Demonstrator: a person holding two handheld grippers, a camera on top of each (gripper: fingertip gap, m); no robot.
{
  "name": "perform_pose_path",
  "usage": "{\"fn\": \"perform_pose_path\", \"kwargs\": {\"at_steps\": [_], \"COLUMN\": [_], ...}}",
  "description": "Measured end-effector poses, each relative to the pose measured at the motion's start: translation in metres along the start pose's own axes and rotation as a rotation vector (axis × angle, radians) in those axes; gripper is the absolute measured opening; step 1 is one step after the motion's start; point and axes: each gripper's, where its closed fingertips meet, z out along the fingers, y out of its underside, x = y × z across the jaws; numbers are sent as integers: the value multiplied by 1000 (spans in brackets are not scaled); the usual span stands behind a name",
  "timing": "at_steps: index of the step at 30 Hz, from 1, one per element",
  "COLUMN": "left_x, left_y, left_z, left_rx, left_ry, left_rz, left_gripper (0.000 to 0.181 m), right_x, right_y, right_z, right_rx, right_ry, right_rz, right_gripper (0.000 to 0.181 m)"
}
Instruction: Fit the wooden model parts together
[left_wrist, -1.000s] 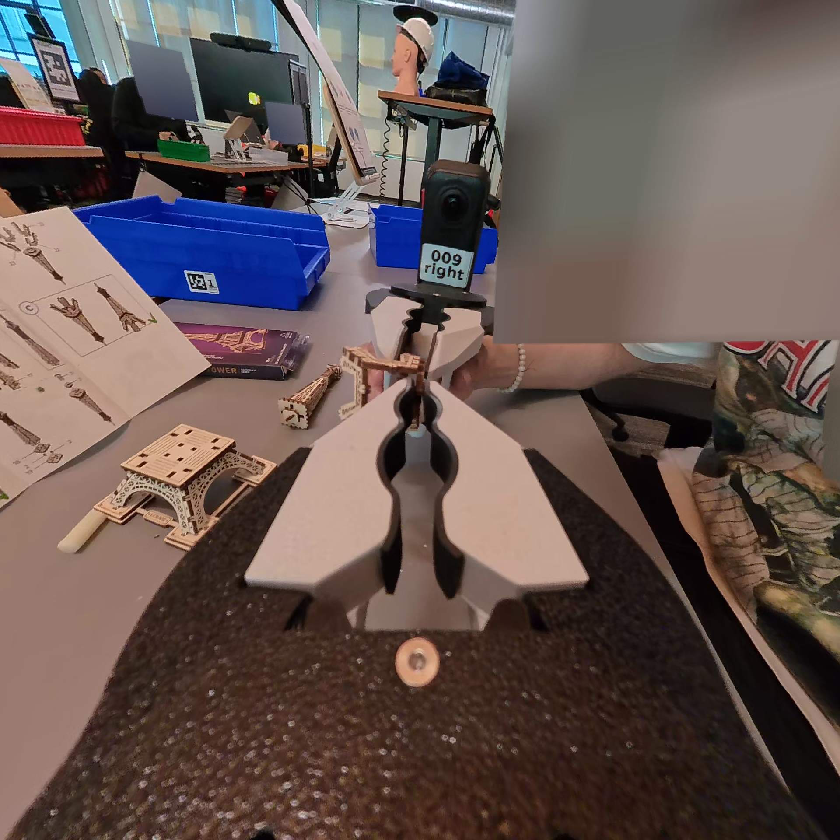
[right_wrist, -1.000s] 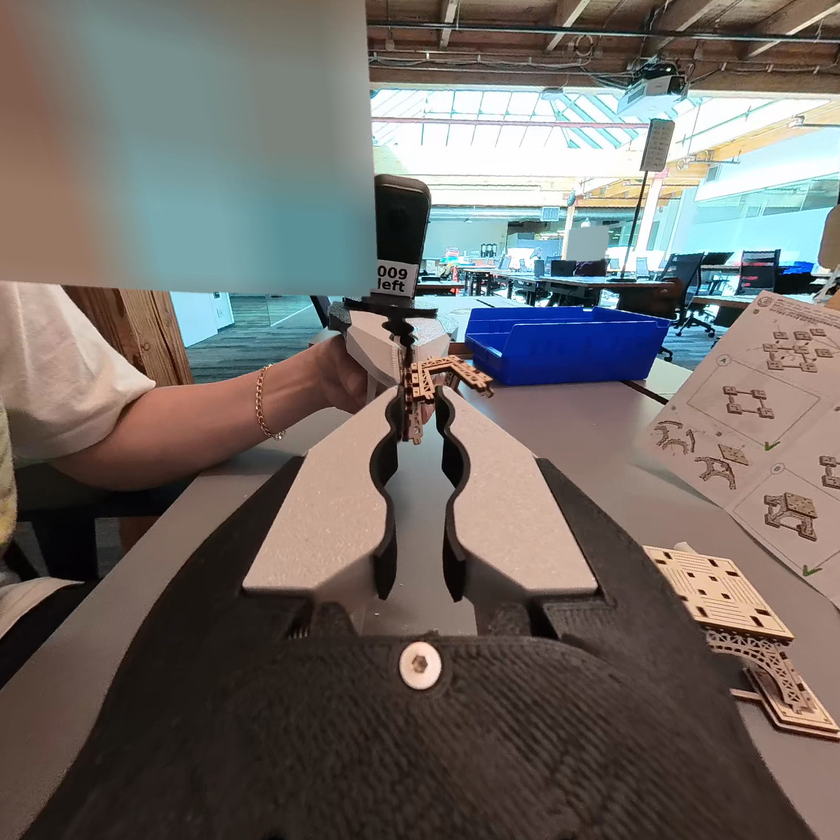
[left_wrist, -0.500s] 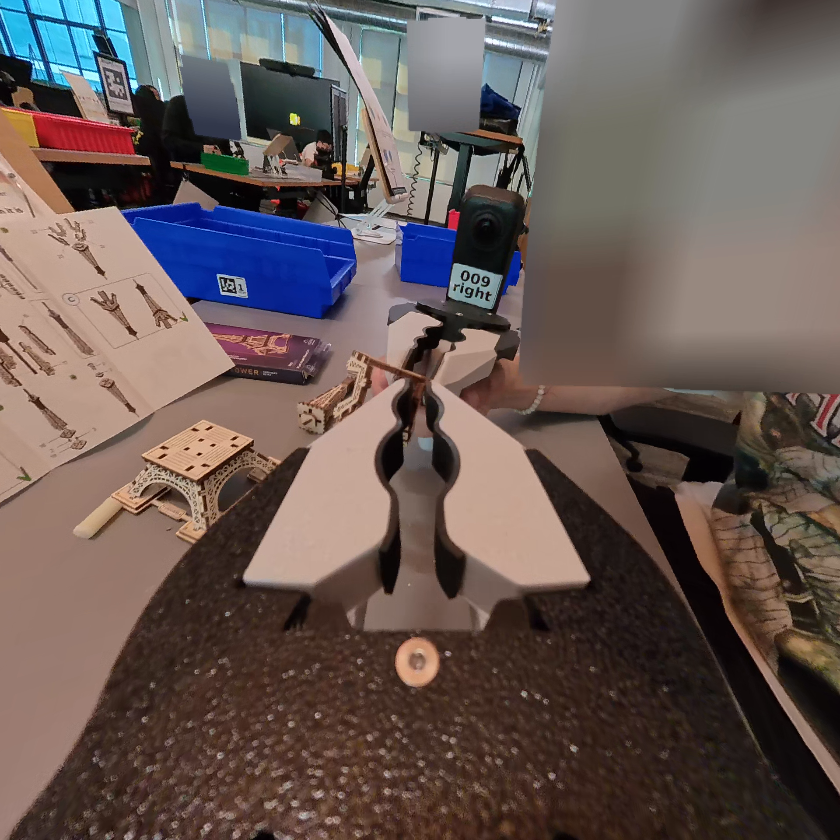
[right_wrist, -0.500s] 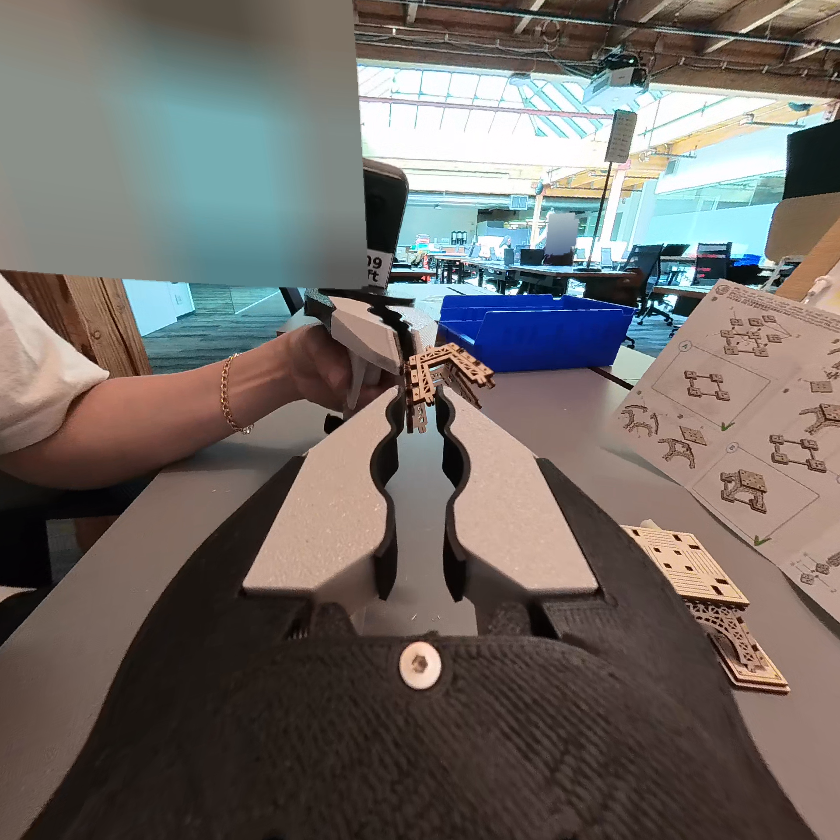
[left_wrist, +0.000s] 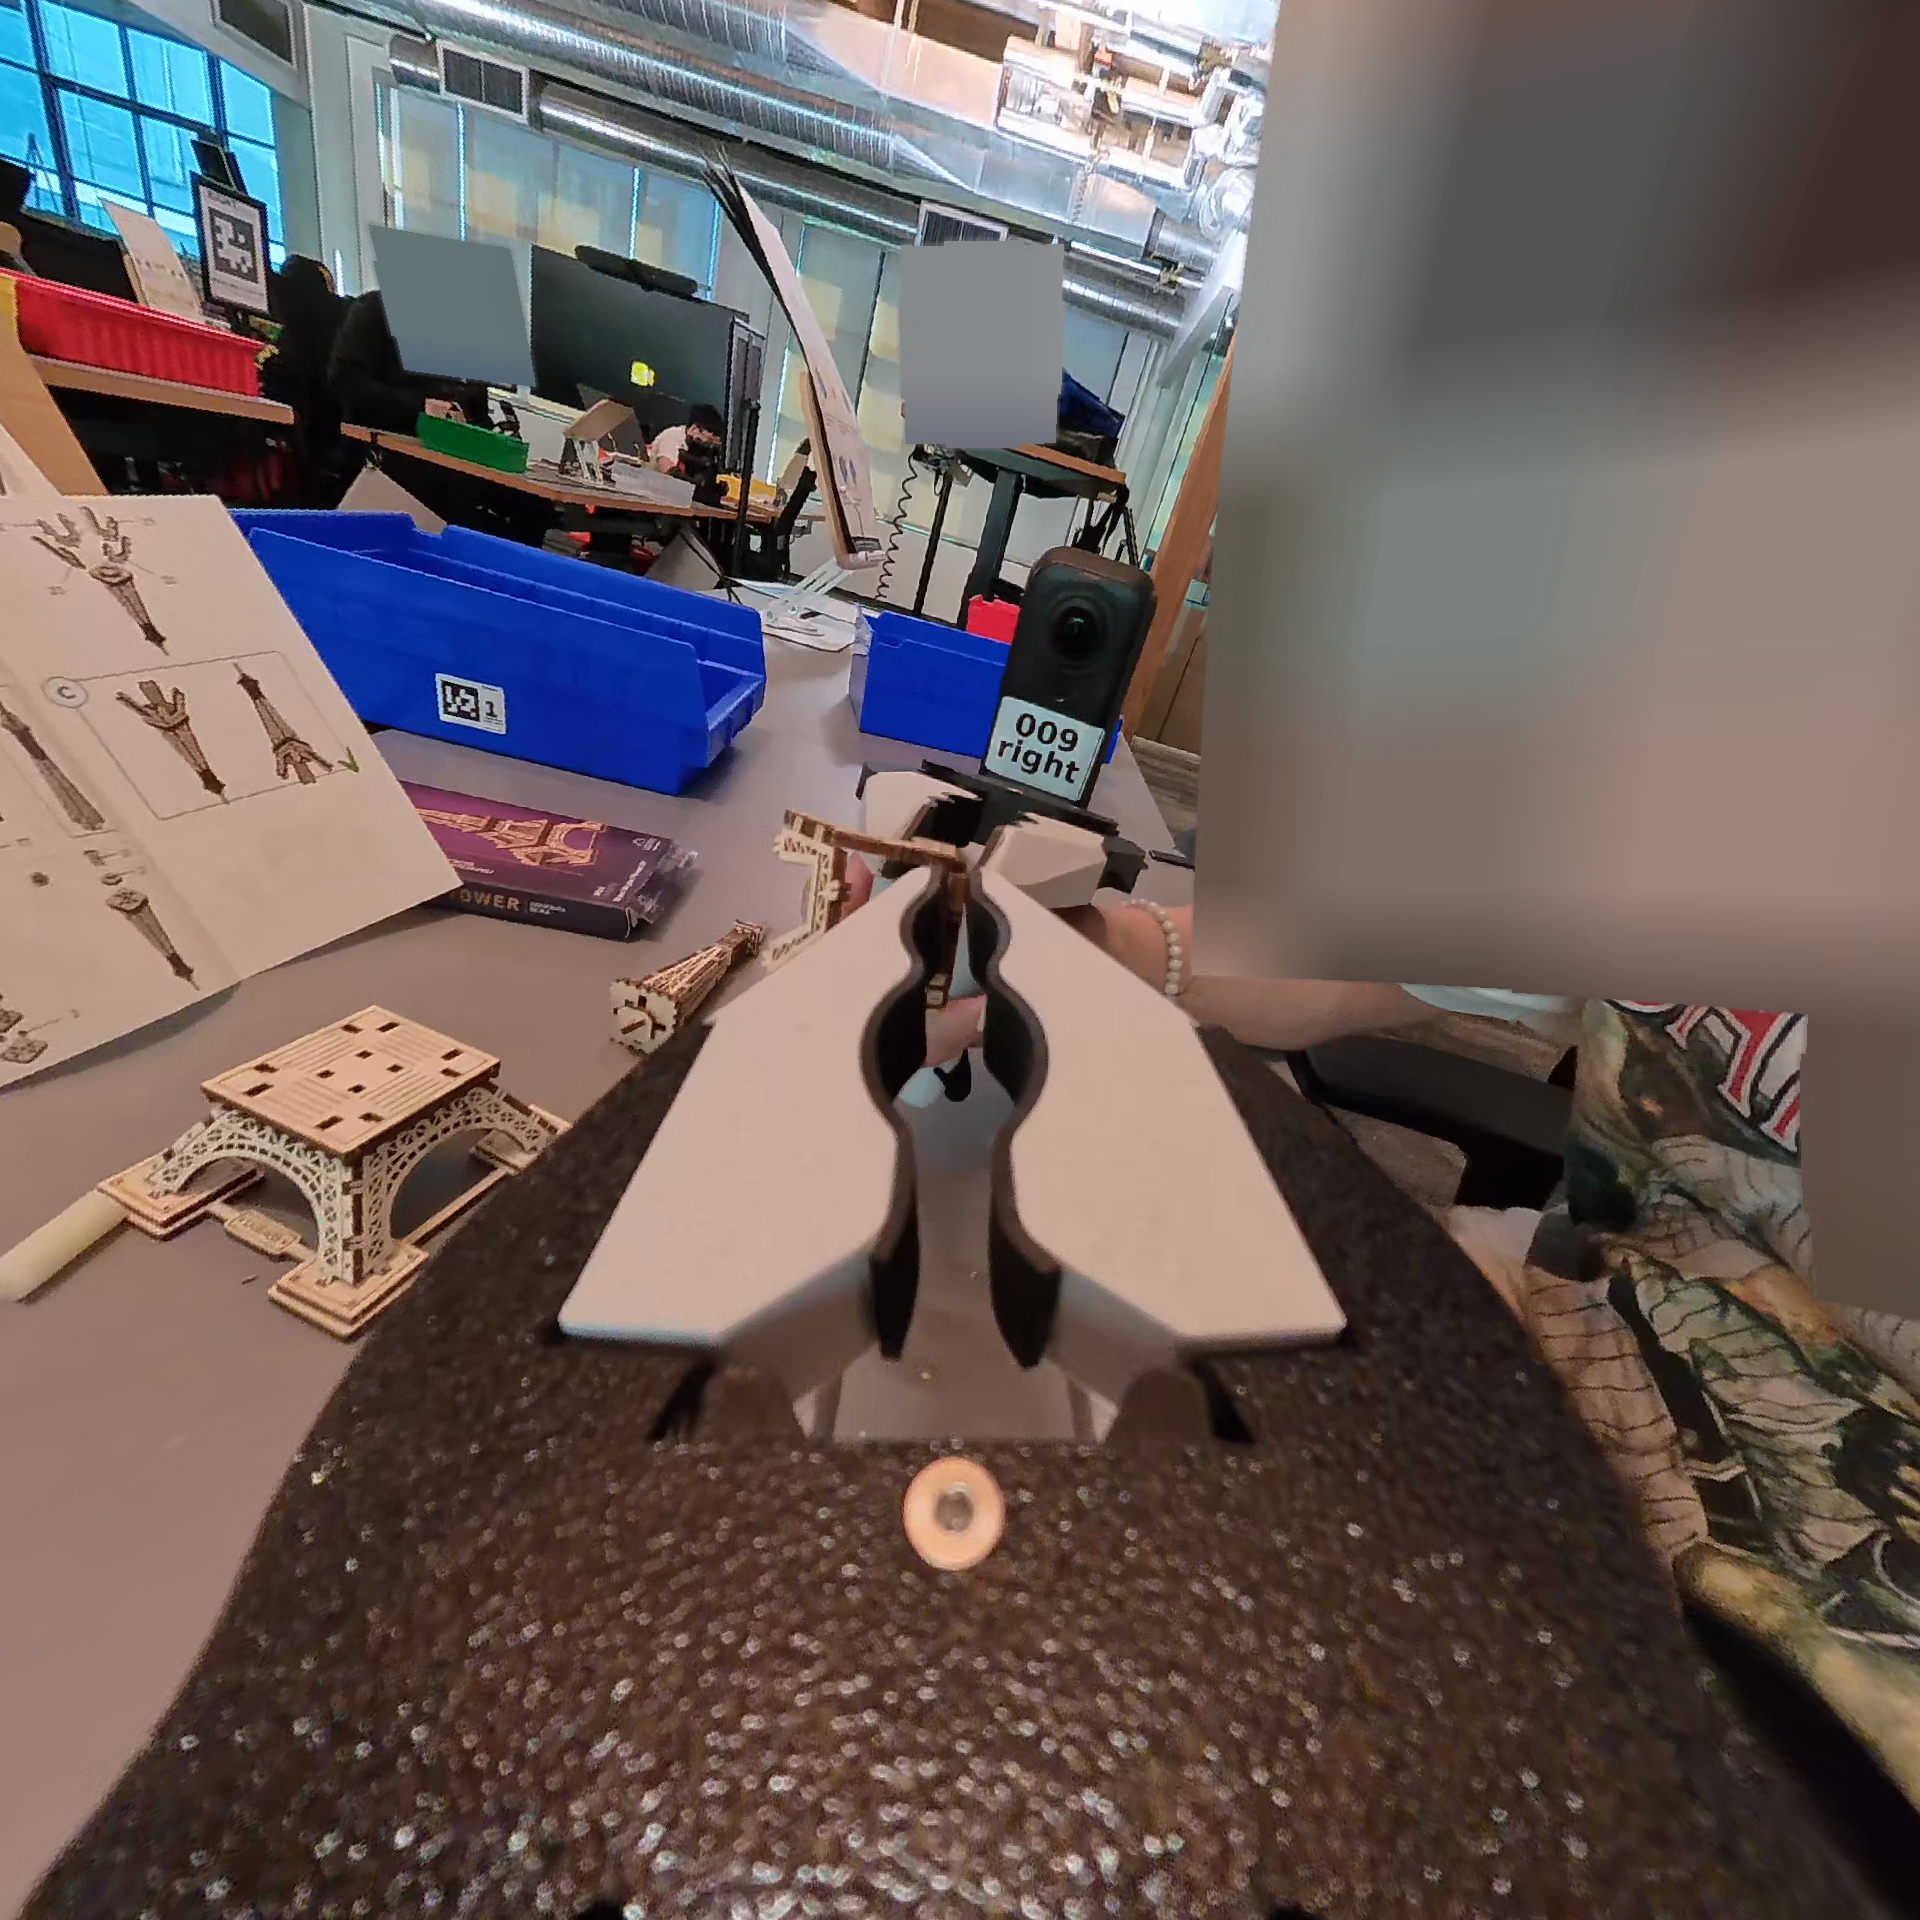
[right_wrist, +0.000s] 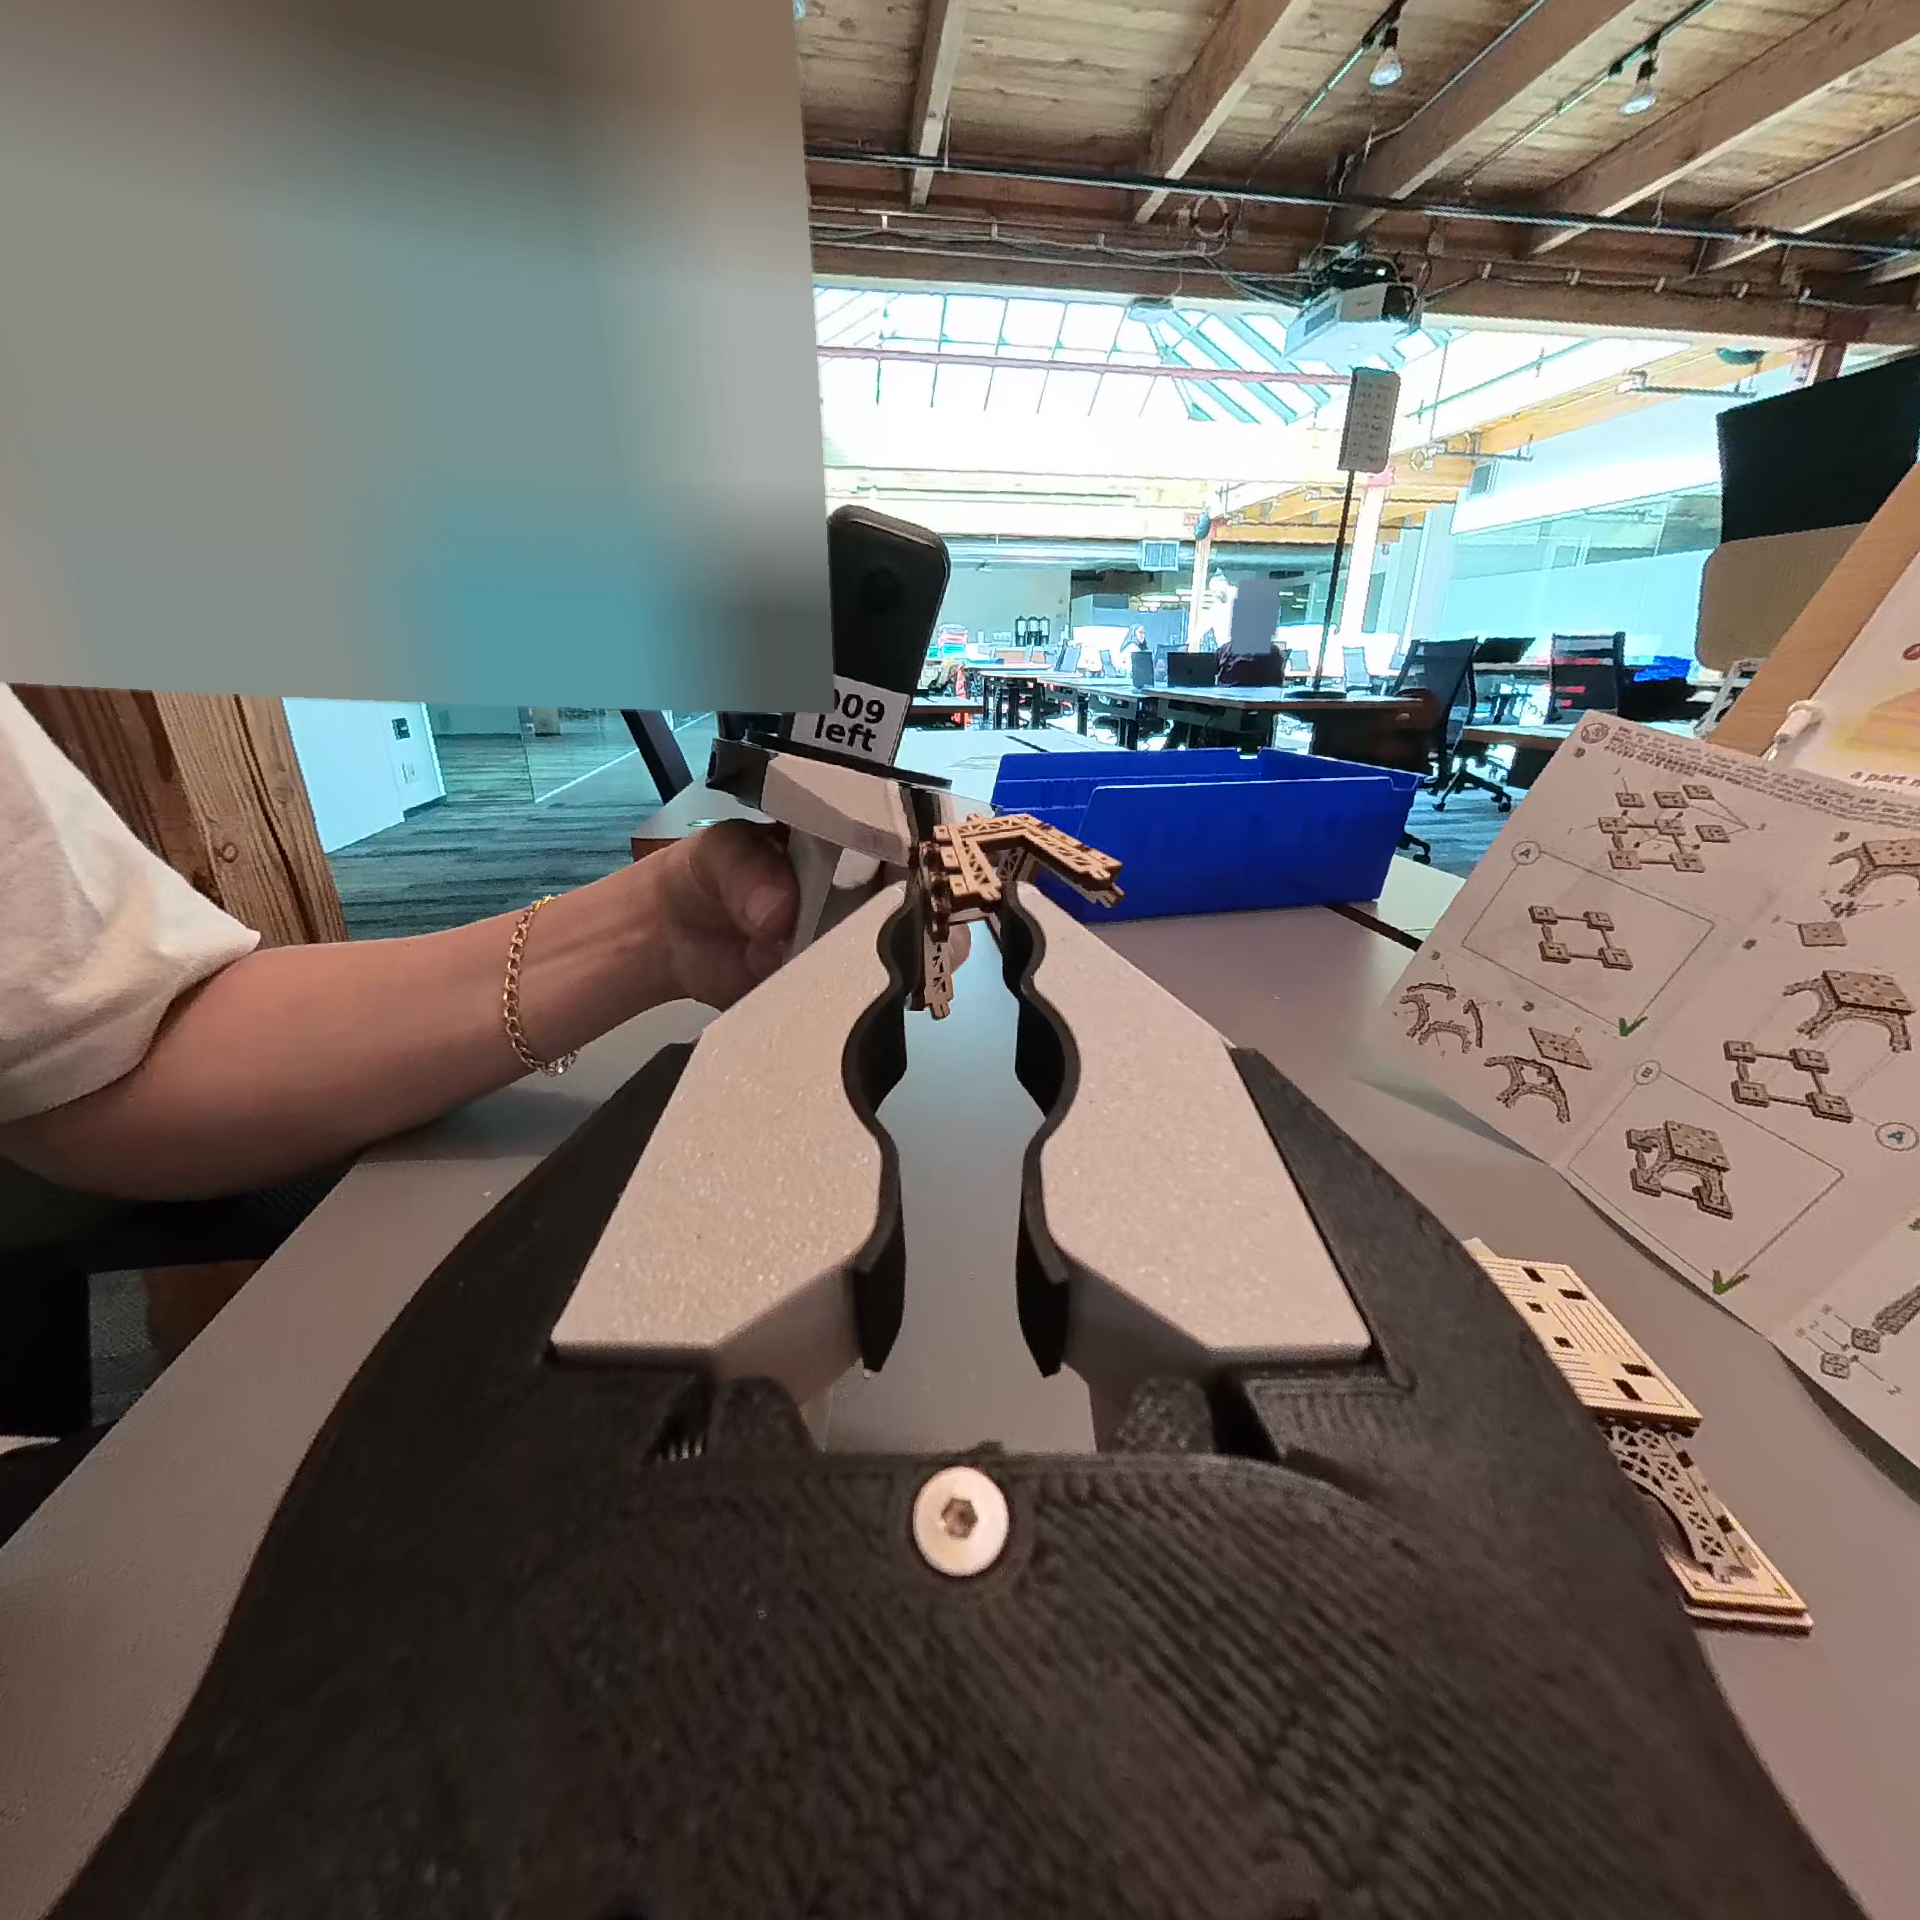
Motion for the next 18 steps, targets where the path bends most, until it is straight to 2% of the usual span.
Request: {"fn": "perform_pose_path", "kwargs": {"at_steps": [10, 18], "left_x": [6, 4], "left_y": [-1, -2], "left_z": [1, 1], "left_rx": [10, 17], "left_ry": [44, 30], "left_rz": [-23, -30], "left_gripper": [1, 1], "right_x": [-8, -4], "right_y": [-8, -7], "right_z": [-2, 0], "right_rx": [51, 16], "right_ry": [-47, 8], "right_rz": [-13, -118], "right_gripper": [15, 11]}}
